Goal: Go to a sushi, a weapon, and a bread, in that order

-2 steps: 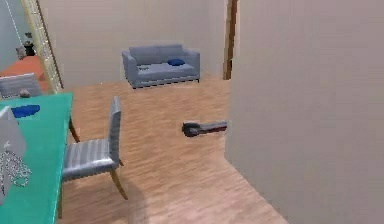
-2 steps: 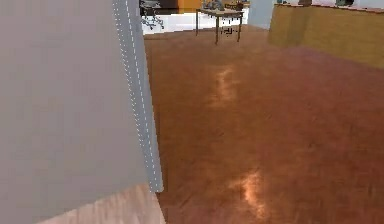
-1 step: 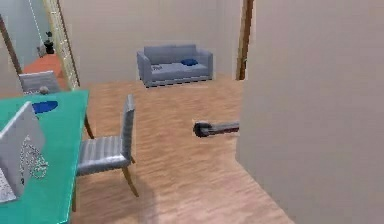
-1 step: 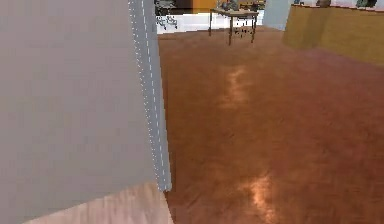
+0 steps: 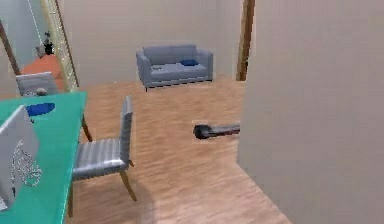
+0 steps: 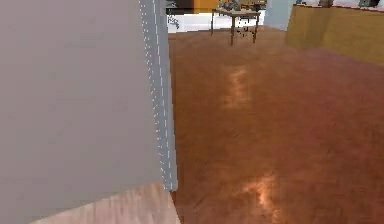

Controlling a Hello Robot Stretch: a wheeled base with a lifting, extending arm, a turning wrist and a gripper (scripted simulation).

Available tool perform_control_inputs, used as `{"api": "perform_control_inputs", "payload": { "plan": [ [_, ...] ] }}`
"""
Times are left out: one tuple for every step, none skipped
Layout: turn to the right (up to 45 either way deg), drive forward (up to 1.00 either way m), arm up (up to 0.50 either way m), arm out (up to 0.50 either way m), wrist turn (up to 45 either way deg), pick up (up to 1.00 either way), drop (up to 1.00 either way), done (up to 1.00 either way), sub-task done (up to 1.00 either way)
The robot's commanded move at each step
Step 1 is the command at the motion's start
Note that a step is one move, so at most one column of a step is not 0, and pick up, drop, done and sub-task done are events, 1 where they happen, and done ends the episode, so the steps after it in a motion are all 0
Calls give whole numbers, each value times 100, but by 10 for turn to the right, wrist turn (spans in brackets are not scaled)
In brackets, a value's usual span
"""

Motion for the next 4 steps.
{"api": "perform_control_inputs", "payload": {
  "plan": [
    [0, 100, 0, 0, 0, 0, 0, 0, 0],
    [-60, 0, 0, 0, 0, 0, 0, 0, 0],
    [0, 30, 0, 0, 0, 0, 0, 0, 0],
    [-90, 0, 0, 0, 0, 0, 0, 0, 0]
  ]
}}
